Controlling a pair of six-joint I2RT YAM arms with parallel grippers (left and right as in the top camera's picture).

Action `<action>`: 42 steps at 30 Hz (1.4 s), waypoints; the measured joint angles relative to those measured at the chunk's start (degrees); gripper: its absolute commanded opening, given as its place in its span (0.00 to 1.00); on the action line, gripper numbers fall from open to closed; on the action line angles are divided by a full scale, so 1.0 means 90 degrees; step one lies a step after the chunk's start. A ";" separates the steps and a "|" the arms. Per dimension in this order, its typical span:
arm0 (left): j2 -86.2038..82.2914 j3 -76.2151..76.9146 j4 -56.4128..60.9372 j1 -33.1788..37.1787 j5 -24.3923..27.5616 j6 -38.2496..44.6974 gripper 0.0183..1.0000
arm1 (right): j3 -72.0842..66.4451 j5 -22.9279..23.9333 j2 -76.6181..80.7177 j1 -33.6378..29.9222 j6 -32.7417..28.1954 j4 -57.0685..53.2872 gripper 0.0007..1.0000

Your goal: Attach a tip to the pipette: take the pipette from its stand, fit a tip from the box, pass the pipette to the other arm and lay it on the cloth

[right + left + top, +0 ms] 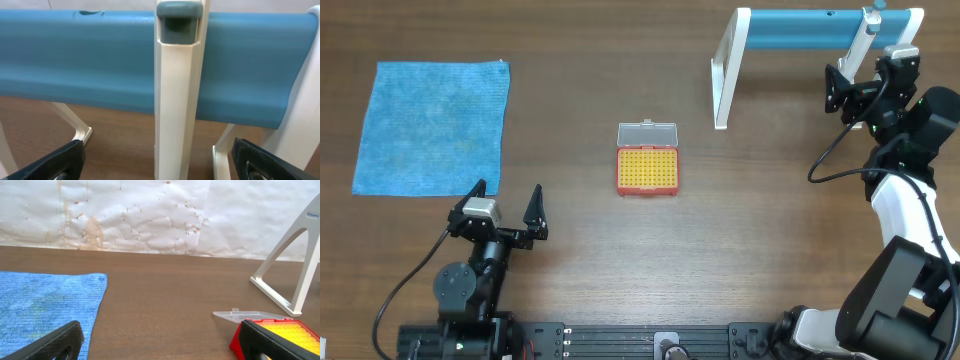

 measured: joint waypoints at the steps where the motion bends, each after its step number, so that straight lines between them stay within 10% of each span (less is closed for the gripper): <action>1: -0.0002 0.0000 0.0000 0.0000 0.0000 0.0000 1.00 | 0.0012 0.0051 0.0073 0.0034 -0.0002 0.0141 0.96; 8: 0.0000 0.0000 0.0000 0.0000 0.0000 0.0000 1.00 | 0.0396 0.0170 0.0828 0.0131 0.0194 0.0459 0.89; 28: 0.0000 0.0000 0.0000 0.0000 0.0000 0.0000 1.00 | 0.0418 0.0384 0.0831 0.0245 0.0282 0.0471 0.10; 42: -0.0002 0.0000 0.0000 0.0000 0.0000 0.0000 1.00 | 0.0420 0.0389 0.0772 0.0245 0.0306 0.0430 0.08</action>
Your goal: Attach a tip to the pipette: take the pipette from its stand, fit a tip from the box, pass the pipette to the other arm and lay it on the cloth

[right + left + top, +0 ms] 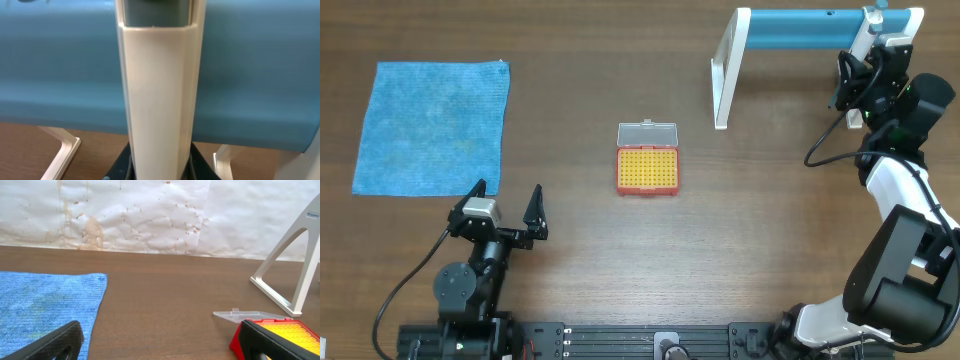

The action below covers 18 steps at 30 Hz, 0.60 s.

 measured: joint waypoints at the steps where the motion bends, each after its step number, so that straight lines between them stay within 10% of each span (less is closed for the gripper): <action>1: 0.0002 0.0000 0.0000 0.0000 0.0000 0.0000 1.00 | 0.0000 0.0002 -0.0083 0.0000 0.0019 -0.0114 0.08; 9: 0.0002 0.0000 0.0000 0.0000 0.0000 0.0000 1.00 | 0.0012 -0.0083 -0.2001 0.0000 0.0024 -0.0852 0.08; 12: 0.0000 0.0000 0.0000 0.0000 0.0000 0.0000 1.00 | 0.0002 -0.1103 -0.2681 0.0158 0.0512 -0.0440 0.08; 18: 0.0002 0.0000 0.0000 0.0000 0.0000 0.0000 1.00 | -0.0680 -0.2176 -0.2781 0.3036 0.1399 0.0833 0.07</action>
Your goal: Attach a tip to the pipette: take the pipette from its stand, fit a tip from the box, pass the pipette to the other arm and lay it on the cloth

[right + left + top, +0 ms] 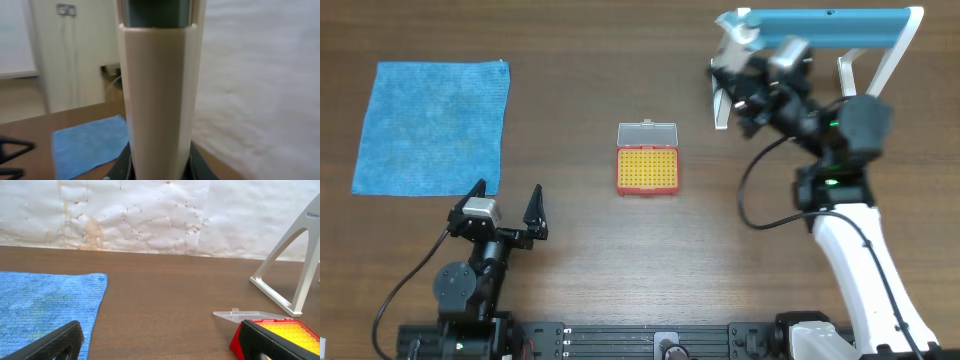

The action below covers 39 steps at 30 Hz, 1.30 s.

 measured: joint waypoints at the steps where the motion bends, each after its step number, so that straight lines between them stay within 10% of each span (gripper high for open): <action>1: 0.0000 0.0000 0.0000 0.0000 0.0002 0.0000 1.00 | -0.0226 0.0032 0.0114 0.0561 0.0148 0.0221 0.08; 13: 0.0000 0.0000 0.0000 0.0000 0.0002 0.0000 1.00 | -0.2062 0.1183 0.2174 0.2074 0.0648 0.4588 0.07; 39: -0.0002 0.0000 0.0000 0.0000 0.0002 0.0000 1.00 | -0.2062 0.1911 0.2922 0.2378 -0.0675 0.3980 0.07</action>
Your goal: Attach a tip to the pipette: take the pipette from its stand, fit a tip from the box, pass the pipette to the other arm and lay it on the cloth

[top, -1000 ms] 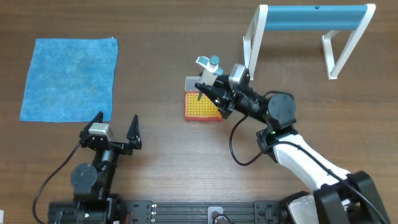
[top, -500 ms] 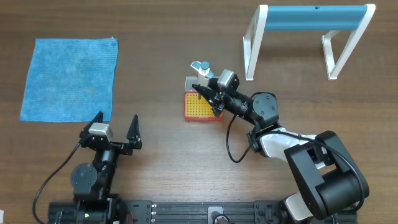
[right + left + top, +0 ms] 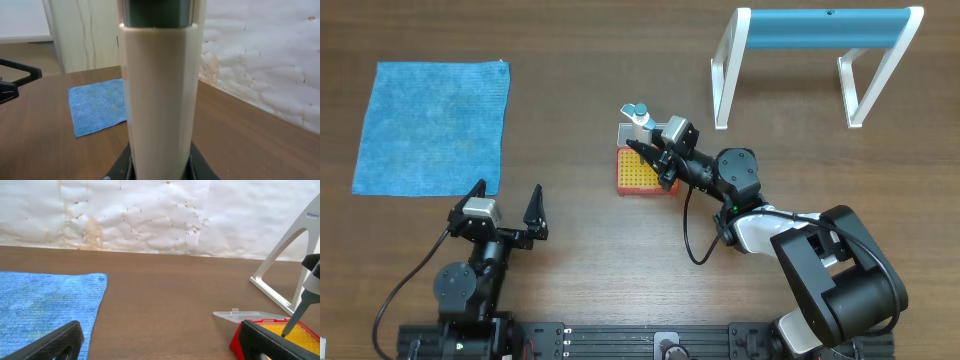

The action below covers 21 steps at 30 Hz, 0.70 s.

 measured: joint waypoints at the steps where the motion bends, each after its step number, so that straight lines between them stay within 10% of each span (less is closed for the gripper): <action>1: 0.0000 0.0000 0.0000 0.0000 -0.0002 0.0000 1.00 | 0.0000 0.0000 0.0000 0.0005 0.0000 0.0000 0.07; 21: 0.0000 0.0000 0.0000 0.0000 0.0000 0.0000 1.00 | 0.0000 0.0265 0.0233 0.0124 -0.0022 0.0051 0.08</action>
